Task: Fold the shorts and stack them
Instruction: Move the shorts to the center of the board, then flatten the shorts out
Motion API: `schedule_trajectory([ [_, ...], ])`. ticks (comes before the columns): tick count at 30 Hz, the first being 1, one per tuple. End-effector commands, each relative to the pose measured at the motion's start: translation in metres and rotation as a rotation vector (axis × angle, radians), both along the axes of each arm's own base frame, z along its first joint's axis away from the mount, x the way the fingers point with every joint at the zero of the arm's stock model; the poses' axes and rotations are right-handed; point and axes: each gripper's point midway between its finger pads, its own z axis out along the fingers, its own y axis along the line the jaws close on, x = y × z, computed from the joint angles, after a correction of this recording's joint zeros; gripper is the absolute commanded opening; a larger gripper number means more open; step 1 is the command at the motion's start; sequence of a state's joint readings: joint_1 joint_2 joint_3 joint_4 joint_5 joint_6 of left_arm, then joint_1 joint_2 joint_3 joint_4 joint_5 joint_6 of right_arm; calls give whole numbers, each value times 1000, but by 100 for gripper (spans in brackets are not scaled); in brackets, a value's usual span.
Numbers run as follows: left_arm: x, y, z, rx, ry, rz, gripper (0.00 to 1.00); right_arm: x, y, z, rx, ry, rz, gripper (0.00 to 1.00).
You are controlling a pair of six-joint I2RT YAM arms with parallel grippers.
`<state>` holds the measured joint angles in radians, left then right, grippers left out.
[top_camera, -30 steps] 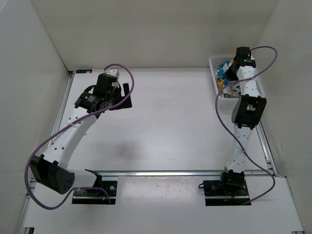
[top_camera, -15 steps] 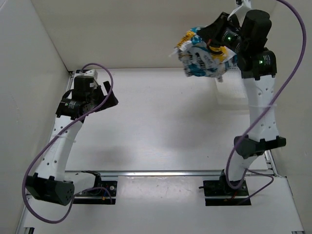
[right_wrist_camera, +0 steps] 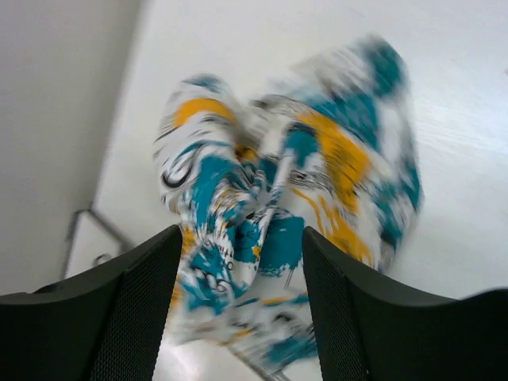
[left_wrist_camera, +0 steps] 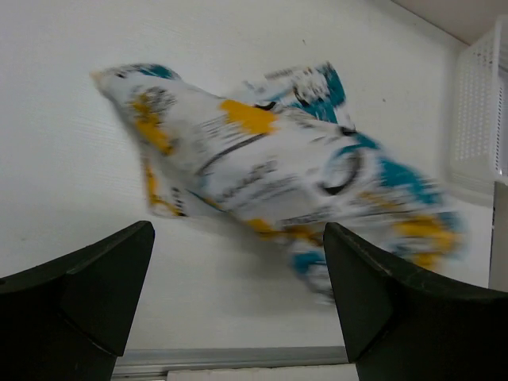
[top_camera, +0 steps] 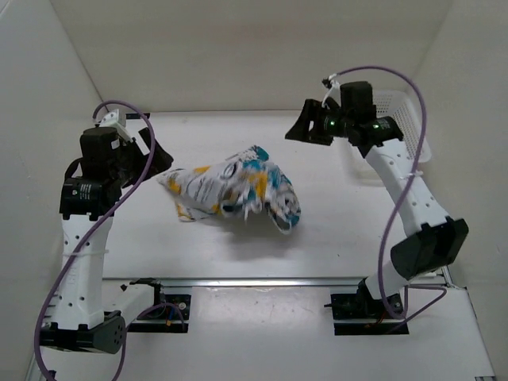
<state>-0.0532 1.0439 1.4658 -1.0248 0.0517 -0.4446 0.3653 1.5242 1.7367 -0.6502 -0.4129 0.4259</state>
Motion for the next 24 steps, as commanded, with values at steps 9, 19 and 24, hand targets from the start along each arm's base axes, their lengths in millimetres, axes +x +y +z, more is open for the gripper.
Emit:
schedule_trajectory([
  [9, -21, -41, -125, -172, 301, -102, 75, -71, -43, -126, -181, 224, -182, 56],
  [19, -15, -36, -244, -184, 647, 43, 95, -170, 51, -225, -470, 386, 47, 93],
  [24, 0, -39, -282, -186, 713, 71, 89, -154, 44, -242, -476, 450, -12, 90],
])
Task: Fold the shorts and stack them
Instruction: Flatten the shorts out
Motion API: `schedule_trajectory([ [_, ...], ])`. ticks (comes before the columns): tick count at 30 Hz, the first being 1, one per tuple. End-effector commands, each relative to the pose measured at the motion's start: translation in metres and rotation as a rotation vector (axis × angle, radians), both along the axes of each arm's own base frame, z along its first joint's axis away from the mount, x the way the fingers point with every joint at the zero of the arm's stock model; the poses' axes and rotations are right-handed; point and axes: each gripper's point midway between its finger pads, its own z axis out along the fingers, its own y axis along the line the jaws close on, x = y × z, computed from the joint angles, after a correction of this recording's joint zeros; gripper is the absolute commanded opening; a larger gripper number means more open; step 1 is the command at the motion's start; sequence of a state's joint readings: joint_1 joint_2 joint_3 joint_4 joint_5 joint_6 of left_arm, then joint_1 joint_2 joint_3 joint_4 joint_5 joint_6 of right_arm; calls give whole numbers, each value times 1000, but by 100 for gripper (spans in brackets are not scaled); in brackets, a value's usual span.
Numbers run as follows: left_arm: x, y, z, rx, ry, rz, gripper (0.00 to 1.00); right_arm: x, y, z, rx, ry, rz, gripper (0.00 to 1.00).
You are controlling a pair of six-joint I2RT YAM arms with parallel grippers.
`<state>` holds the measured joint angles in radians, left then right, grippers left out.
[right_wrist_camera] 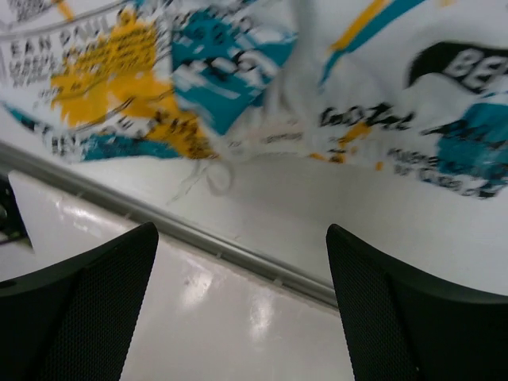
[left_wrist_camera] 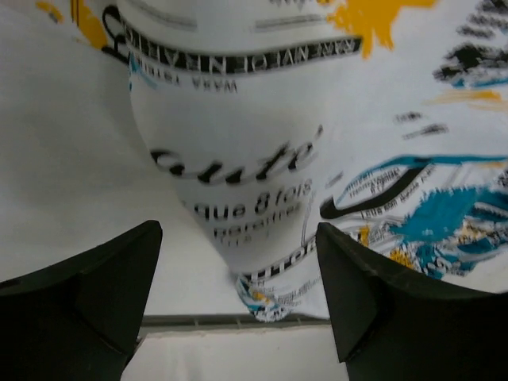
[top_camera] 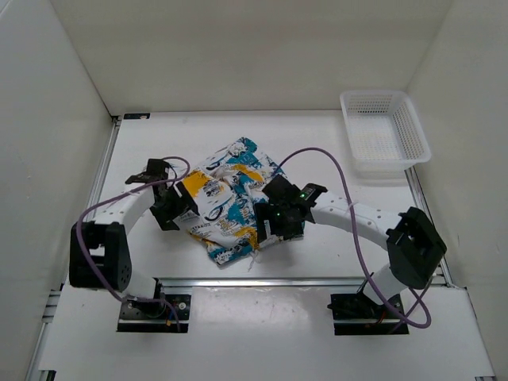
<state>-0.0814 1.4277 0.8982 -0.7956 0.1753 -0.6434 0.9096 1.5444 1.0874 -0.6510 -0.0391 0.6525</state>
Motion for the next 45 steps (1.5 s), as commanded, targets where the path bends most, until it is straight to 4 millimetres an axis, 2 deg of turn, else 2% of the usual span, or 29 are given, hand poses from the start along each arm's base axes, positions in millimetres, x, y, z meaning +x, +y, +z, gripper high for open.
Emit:
schedule_trajectory([
  [1, 22, -8, -13, -5, -35, 11, 83, 30, -8, 18, 32, -54, -113, 89],
  [2, 26, -11, -14, -5, -29, 2, 60, 36, -17, 16, 31, -42, -145, 88],
  [4, 34, -27, -12, 1, -41, -79, 24, 42, -35, 15, 40, -31, -208, 88],
  [5, 36, -36, -8, -10, -55, -105, 11, 45, -41, 17, 51, -35, -241, 88],
  [6, 33, -55, -4, -14, -68, -165, 10, 46, -49, 17, 54, -39, -264, 88],
  [7, 37, -70, 7, -31, -100, -218, 10, 53, -63, 26, 78, -59, -321, 86],
  [9, 33, -103, 17, -64, -125, -323, 10, 50, -86, 18, 68, -53, -376, 85],
  [10, 28, -138, 27, -86, -142, -422, 10, 55, -99, 26, 99, -73, -427, 85],
  [12, 18, -171, 34, -99, -131, -516, 12, 52, -115, 23, 102, -79, -448, 85],
  [13, 18, -202, 44, -100, -144, -587, 17, 55, -122, 29, 124, -101, -467, 85],
  [14, 17, -210, 47, -75, -134, -605, 23, 53, -121, 33, 140, -108, -451, 85],
  [15, 22, -212, 48, -18, -137, -614, 35, 50, -122, 34, 138, -109, -428, 85],
  [16, 16, -208, 49, 27, -97, -620, 48, 45, -117, 34, 137, -111, -394, 86],
  [17, 28, -211, 62, 42, -132, -621, 64, 37, -114, 32, 123, -91, -369, 86],
  [18, 32, -206, 65, 78, -146, -622, 77, 34, -110, 35, 111, -108, -337, 88],
  [19, 36, -201, 68, 92, -147, -605, 96, 23, -98, 36, 98, -120, -273, 88],
  [21, 48, -176, 80, 93, -165, -547, 98, 17, -91, 31, 57, -139, -248, 90],
  [22, 50, -165, 82, 95, -165, -519, 98, 4, -80, 28, 47, -136, -190, 90],
  [23, 58, -143, 83, 99, -161, -461, 98, -3, -74, 25, 35, -136, -155, 90],
  [25, 51, -113, 81, 117, -146, -402, 98, -17, -57, 18, -7, -158, -59, 90],
  [26, 54, -89, 79, 135, -136, -331, 98, -21, -50, 17, -22, -168, -29, 92],
  [27, 43, -74, 74, 136, -123, -294, 96, -31, -42, 8, -60, -163, 27, 92],
  [29, 36, -47, 67, 149, -107, -217, 96, -30, -32, 5, -96, -188, 52, 92],
  [30, 30, -21, 57, 155, -88, -143, 96, -33, -26, -6, -129, -181, 79, 92],
  [32, 29, -5, 47, 111, -88, -78, 97, -31, -19, -19, -170, -173, 102, 92],
  [33, 24, 14, 33, 102, -52, -24, 97, -27, -19, -25, -191, -186, 105, 92],
  [36, 30, 31, 20, 78, -38, 20, 99, -17, -11, -33, -225, -201, 117, 92],
  [41, 48, 39, -4, 81, 13, 35, 99, -6, -4, -51, -267, -200, 115, 80],
  [45, 58, 46, -23, 100, 63, 47, 88, -4, -12, -62, -303, -189, 74, 57],
])
